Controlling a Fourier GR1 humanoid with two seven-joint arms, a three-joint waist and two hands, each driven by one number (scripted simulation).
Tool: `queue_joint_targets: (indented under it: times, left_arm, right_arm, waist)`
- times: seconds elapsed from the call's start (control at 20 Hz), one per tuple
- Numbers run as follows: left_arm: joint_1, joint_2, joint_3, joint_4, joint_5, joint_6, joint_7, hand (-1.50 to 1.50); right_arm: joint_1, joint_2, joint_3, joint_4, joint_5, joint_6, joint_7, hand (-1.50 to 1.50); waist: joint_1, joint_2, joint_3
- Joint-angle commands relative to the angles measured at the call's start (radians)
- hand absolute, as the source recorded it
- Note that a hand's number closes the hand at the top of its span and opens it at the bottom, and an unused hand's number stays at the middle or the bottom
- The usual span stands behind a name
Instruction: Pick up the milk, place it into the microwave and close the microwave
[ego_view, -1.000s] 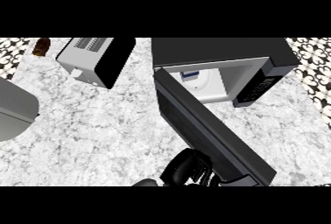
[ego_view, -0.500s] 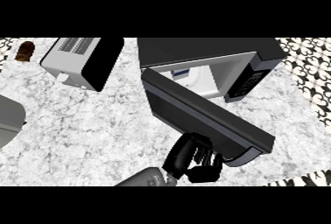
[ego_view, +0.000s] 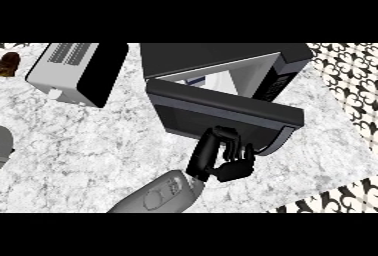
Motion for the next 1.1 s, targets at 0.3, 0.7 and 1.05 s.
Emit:
queue_joint_targets:
  times: [0.3,0.7,1.05]
  left_arm:
    - [-0.157,-0.001,0.121,0.11,0.157,0.016,-0.053,1.5]
    - [-0.244,-0.001,0.196,0.193,0.243,-0.015,-0.129,1.5]
    - [-0.263,-0.001,0.19,0.22,0.3,-0.036,-0.183,1.5]
  right_arm:
    - [-0.047,-0.076,-0.027,-0.02,-0.078,0.05,0.049,-1.5]
    - [-0.088,-0.116,-0.045,-0.012,-0.129,0.065,0.084,-1.5]
    - [-0.121,-0.147,-0.065,0.014,-0.169,0.077,0.107,-1.5]
  waist:
    - [-0.044,0.016,0.003]
    - [-0.062,0.037,0.003]
    - [-0.07,0.044,0.006]
